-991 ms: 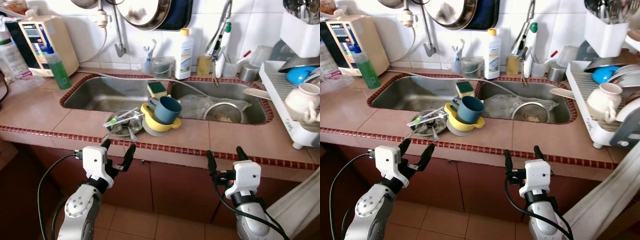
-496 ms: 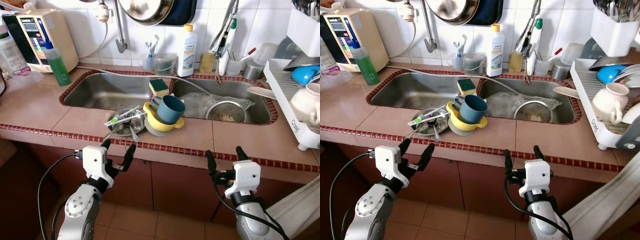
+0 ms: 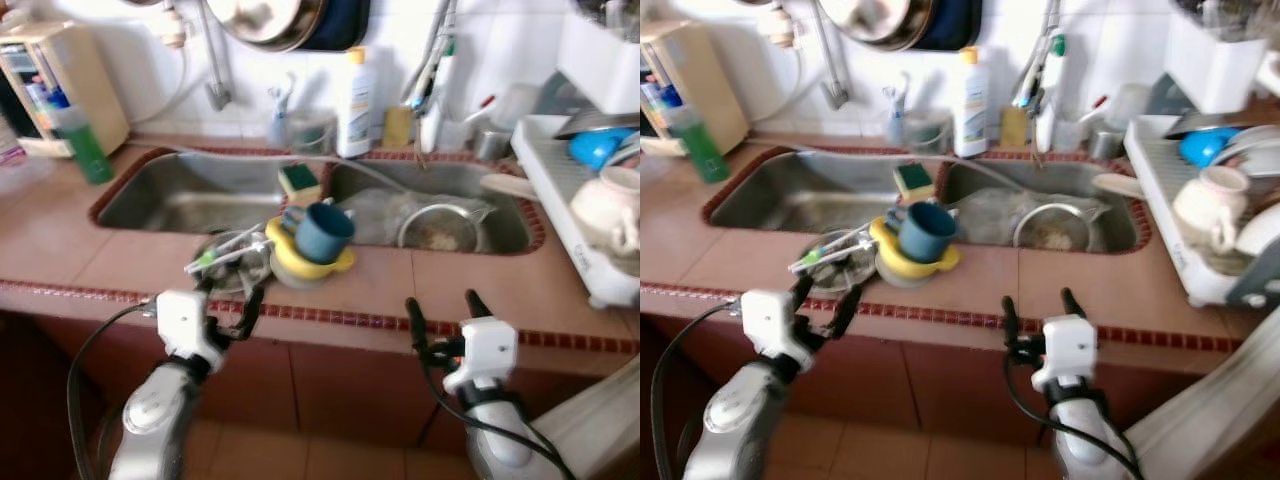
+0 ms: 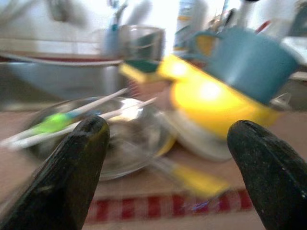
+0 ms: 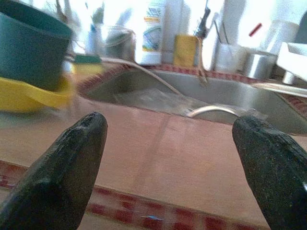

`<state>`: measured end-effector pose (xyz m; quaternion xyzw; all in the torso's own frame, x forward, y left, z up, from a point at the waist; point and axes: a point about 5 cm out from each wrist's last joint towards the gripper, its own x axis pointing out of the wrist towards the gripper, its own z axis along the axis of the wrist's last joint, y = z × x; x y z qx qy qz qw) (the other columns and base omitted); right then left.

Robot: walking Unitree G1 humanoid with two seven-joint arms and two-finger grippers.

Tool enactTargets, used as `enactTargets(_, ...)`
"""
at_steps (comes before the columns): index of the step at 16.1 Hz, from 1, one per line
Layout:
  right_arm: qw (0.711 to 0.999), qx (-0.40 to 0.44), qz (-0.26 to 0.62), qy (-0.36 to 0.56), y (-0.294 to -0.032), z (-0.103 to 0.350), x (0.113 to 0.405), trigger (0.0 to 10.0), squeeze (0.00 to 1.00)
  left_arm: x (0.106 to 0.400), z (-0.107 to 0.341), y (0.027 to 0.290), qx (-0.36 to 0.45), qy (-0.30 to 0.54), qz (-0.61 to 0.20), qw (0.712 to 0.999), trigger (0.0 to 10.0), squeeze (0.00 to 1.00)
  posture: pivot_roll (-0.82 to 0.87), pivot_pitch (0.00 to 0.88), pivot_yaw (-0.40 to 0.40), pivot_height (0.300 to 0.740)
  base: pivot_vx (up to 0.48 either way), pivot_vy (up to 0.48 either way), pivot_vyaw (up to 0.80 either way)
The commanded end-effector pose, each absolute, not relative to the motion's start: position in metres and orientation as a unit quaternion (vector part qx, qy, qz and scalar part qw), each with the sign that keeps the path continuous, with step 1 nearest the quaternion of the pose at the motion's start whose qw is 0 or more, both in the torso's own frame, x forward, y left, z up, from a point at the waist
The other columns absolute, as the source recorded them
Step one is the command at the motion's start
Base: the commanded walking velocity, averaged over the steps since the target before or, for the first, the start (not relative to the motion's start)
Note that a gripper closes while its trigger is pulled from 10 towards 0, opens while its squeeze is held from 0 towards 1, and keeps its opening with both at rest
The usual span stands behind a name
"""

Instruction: Kitchen organization

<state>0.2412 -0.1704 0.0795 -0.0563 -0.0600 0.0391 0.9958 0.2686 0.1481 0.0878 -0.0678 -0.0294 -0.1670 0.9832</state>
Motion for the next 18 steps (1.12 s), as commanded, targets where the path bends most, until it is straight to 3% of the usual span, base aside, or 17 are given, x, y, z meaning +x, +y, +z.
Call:
enactTargets(1, 0.996, -0.046, 0.043, -0.066, -0.164, 0.081, 0.243, 10.0, 0.0, 0.268, 0.087, 0.16, -0.058, -0.026, -0.151, 0.987, 10.0, 0.0, -0.19, 0.0, 0.052, 0.74, 0.289, 0.0, 0.0)
enactTargets(7, 0.996, -0.047, 0.042, -0.063, -0.166, 0.08, 0.244, 10.0, 0.0, 0.268, 0.092, 0.158, -0.056, -0.032, -0.156, 0.986, 10.0, 0.0, -0.18, 0.0, 0.054, 0.74, 0.046, 0.0, 0.0)
enactTargets(11, 0.995, -0.052, 0.051, -0.069, -0.173, 0.091, 0.25, 10.0, 0.0, 0.266, 0.107, 0.144, -0.008, -0.053, -0.231, 0.972, 10.0, 0.0, -0.18, 0.0, 0.053, 0.74, 0.0, 0.0, 0.0)
enactTargets(18, 0.98, -0.012, 0.068, -0.184, -0.197, 0.169, 0.276, 10.0, 0.0, 0.26, 0.139, 0.117, 0.027, -0.081, -0.327, 0.941, 10.0, 0.0, -0.17, 0.019, 0.052, 0.74, 0.0, 0.0, 0.0)
